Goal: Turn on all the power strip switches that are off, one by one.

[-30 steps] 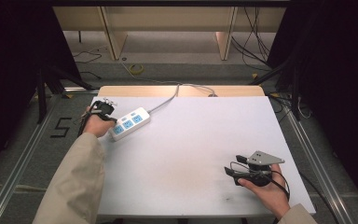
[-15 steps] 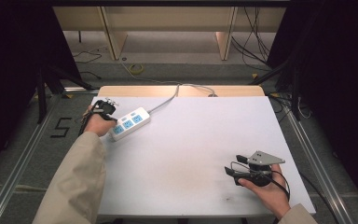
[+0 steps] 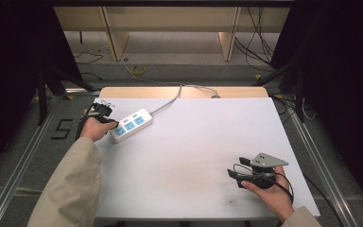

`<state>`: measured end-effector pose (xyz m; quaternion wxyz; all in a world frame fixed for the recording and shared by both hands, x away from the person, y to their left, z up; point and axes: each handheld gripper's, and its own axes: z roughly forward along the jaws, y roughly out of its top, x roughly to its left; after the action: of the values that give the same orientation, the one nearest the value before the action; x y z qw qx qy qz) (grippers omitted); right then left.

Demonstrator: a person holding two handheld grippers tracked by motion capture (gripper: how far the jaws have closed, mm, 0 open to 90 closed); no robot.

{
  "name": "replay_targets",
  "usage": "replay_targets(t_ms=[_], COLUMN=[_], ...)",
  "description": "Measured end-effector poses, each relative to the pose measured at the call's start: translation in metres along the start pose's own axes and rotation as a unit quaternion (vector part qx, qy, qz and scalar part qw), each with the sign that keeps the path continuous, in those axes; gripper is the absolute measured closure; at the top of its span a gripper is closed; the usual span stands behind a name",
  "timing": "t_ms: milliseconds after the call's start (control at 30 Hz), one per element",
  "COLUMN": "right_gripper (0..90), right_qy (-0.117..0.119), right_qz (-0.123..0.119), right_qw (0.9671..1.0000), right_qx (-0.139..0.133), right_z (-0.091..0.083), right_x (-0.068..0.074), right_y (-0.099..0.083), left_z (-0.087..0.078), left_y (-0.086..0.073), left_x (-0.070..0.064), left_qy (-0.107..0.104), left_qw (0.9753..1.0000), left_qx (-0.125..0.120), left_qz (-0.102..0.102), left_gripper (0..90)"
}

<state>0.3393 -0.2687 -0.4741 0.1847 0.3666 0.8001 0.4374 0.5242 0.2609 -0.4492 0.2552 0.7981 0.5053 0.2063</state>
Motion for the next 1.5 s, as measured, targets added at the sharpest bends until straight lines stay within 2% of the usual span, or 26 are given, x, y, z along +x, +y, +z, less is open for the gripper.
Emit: replay_targets(t_ms=[233, 333, 467, 567, 800, 933, 1100, 1267, 1433, 1500], right_gripper=[33.1, 33.1, 33.1, 33.1, 33.1, 33.0, 33.0, 33.1, 33.0, 33.0], right_qy=[0.0, 0.001, 0.002, 0.002, 0.004, 0.004, 0.003, 0.003, 0.005, 0.004], right_qz=[0.001, 0.001, 0.0, 0.001, 0.0, -0.001, -0.002, -0.002, -0.001, -0.001], right_qw=[1.0, 1.0, 1.0, 1.0, 1.0, 1.0, 1.0, 1.0, 1.0, 1.0], right_qx=[-0.001, 0.001, 0.001, 0.001, 0.001, 0.003, 0.003, 0.002, 0.005, 0.004], right_z=[0.0, 0.0, 0.001, 0.0, 0.0, 0.001, 0.001, 0.0, 0.001, 0.001], right_x=[0.0, 0.0, 0.0, 0.0, 0.0, 0.0, 0.001, 0.001, 0.0, 0.0], right_y=[0.0, 0.0, 0.0, 0.0, 0.0, -0.001, 0.0, 0.0, -0.001, -0.001], left_z=[-0.014, -0.022, -0.03, -0.035, -0.041, -0.046, -0.055, -0.061, -0.063, -0.062], left_y=[0.004, 0.006, 0.006, 0.004, -0.011, -0.02, -0.031, -0.042, -0.053, -0.06], left_x=[-0.006, -0.01, -0.016, -0.021, -0.036, -0.048, -0.065, -0.08, -0.092, -0.095], left_qy=[0.002, -0.006, 0.0, 0.004, -0.001, -0.012, -0.027, -0.039, -0.047, -0.042], left_qw=[0.9992, 0.9984, 0.9981, 0.9976, 0.9957, 0.9944, 0.9911, 0.9877, 0.985, 0.9838], left_qx=[-0.041, -0.056, -0.06, -0.069, -0.091, -0.101, -0.12, -0.139, -0.15, -0.155], left_qz=[0.004, 0.007, 0.016, 0.012, 0.018, 0.03, 0.051, 0.059, 0.071, 0.08], left_gripper=[59.7, 52.2, 43.0, 38.9, 32.8, 29.8, 28.6, 28.0, 27.5, 27.7])
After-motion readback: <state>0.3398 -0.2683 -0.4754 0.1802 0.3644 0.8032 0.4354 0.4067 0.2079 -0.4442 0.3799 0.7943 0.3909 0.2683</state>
